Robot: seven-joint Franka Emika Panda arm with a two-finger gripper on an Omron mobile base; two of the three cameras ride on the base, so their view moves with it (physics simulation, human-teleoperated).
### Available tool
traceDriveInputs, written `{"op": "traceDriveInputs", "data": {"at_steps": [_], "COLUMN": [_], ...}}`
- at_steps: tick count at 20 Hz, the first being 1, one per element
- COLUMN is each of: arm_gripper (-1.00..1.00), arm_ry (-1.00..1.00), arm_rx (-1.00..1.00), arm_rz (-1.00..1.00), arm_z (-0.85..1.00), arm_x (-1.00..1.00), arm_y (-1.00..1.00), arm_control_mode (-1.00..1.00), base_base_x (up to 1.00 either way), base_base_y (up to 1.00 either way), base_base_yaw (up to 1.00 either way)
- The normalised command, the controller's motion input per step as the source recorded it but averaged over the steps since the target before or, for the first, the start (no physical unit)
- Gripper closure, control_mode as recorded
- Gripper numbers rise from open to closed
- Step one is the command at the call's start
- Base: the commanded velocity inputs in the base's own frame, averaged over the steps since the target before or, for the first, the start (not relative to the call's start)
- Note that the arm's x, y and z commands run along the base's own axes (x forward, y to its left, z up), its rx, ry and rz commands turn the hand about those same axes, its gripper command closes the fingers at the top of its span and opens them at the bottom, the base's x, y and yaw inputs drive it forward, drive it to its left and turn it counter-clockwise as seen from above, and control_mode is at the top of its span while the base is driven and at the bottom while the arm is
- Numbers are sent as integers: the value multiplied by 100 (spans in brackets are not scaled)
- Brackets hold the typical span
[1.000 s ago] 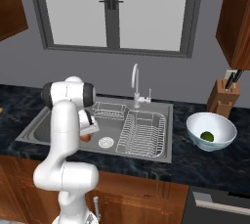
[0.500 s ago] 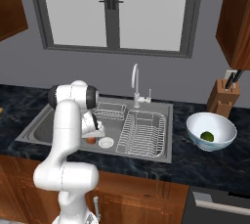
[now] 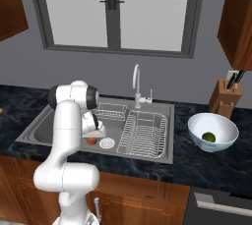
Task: There is a mixed pile of frozen fruits and vegetables on the counter. Locate all the frozen vegetables and place the items in a bowl on the counter. Take all the frozen fruits and defrost them in a running sink.
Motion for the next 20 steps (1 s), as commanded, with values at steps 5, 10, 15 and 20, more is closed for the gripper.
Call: {"op": "traceDriveInputs", "data": {"at_steps": [5,10,15,20], "arm_gripper": [-100,-100,-100,-100], "arm_ry": [0,0,0,0], "arm_rx": [6,18,21,13], "arm_rz": [-3,-6,-8,-3], "arm_z": [67,100,80,98], "arm_x": [-1,-10,-23,-60], "arm_y": [16,30,35,52], "arm_control_mode": [-100,-100,-100,-100], "base_base_x": [0,0,0,0], "base_base_y": [0,0,0,0], "base_base_yaw": [0,0,0,0]}}
